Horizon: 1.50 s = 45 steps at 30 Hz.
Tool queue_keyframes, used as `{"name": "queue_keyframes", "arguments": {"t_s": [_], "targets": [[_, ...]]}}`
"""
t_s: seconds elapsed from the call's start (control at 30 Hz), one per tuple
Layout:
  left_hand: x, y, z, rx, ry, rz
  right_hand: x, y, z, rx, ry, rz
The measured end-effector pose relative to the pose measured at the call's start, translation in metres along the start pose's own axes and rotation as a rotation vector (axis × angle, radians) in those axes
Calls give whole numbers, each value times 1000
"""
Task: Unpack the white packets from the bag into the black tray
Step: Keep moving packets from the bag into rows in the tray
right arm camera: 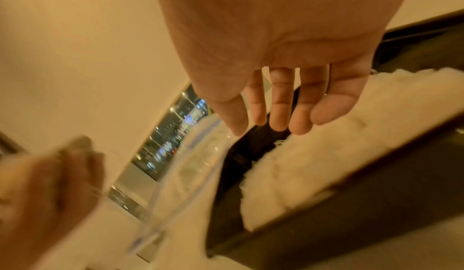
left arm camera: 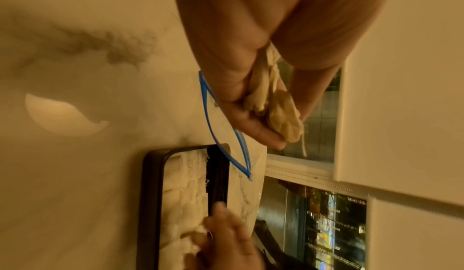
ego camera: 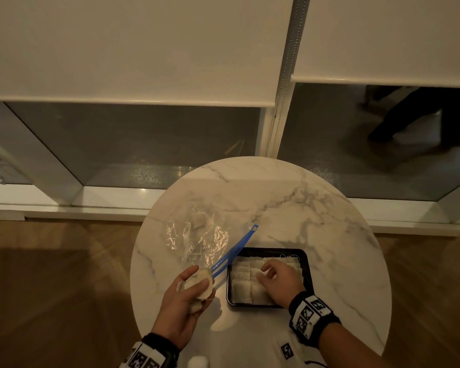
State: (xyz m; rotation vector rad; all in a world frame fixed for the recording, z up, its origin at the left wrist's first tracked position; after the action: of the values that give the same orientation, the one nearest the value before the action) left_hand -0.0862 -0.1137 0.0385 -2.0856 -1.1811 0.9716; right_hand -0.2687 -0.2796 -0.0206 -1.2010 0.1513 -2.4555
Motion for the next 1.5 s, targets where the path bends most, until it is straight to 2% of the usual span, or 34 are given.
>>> {"name": "queue_keyframes", "arguments": {"t_s": [0.07, 0.13, 0.23, 0.3, 0.43, 0.63, 0.7, 0.87, 1.03, 1.13, 1.2, 1.27, 1.37, 1.5], "targets": [[-5, -2, 0, -45, 60, 16, 6, -11, 23, 37, 206, 4], [-10, -4, 2, -81, 120, 35, 7, -21, 49, 51, 422, 150], [-21, -6, 7, -54, 95, 89, 4, -31, 75, 80, 555, 325], [-27, -7, 8, 12, 18, 113, 2, -31, 81, 47, 607, 323], [-31, -6, 8, 202, -164, 126, 1, -26, 77, 35, 615, 212], [-27, 2, 8, 274, -226, 119, 7, -22, 76, 63, 630, 89], [-27, 6, 9, 265, -213, 121, 13, -22, 81, 54, 682, 101], [-34, 8, 7, 236, -167, 190, 11, -26, 95, 22, 728, 276], [-35, 15, 10, 56, 11, 194, -4, -24, 97, 187, 492, 168], [-25, 23, 5, -3, 51, 144, -6, -17, 85, 137, 501, 130], [-16, 28, -5, -44, 64, 121, -8, -9, 76, 161, 292, 71], [-8, 30, -19, -110, 169, 94, -12, -1, 70, 324, -49, 89], [-3, 36, -33, -323, 550, 30, -18, 8, 72, 527, -327, 146], [-6, 51, -40, -721, 1248, -78, -27, 15, 82, 636, -323, 47]]}}
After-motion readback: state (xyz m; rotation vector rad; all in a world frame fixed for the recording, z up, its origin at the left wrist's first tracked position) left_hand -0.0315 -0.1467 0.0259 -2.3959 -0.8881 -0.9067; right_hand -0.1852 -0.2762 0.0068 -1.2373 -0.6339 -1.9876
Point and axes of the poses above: each hand's wrist, its own y-axis towards the middle knuckle, its own x-axis out of the back of the hand, z = x × y, the point moved 2 cm from there along y, towards the middle knuckle, and after that the axes turned 11 degrees about -z, right-handed, at the moved point
